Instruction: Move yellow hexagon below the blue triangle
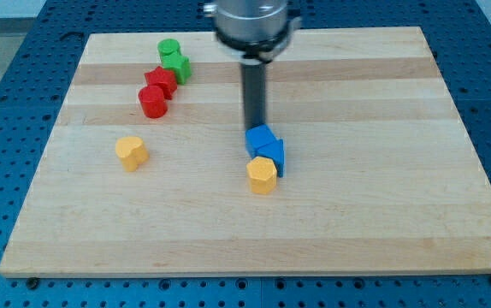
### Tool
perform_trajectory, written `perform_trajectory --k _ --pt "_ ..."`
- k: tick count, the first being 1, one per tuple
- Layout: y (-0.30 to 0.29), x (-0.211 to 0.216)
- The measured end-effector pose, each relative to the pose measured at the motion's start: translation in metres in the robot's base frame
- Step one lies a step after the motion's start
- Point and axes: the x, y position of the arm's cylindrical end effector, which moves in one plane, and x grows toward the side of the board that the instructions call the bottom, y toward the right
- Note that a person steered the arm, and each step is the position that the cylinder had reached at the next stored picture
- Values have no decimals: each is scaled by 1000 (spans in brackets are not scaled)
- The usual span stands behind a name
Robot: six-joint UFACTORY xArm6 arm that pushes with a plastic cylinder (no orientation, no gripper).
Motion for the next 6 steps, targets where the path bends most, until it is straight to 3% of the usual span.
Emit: perform_trajectory --k 1,2,4,6 --pt "55 0" --pt "64 36" --pt "65 100" --pt "15 113"
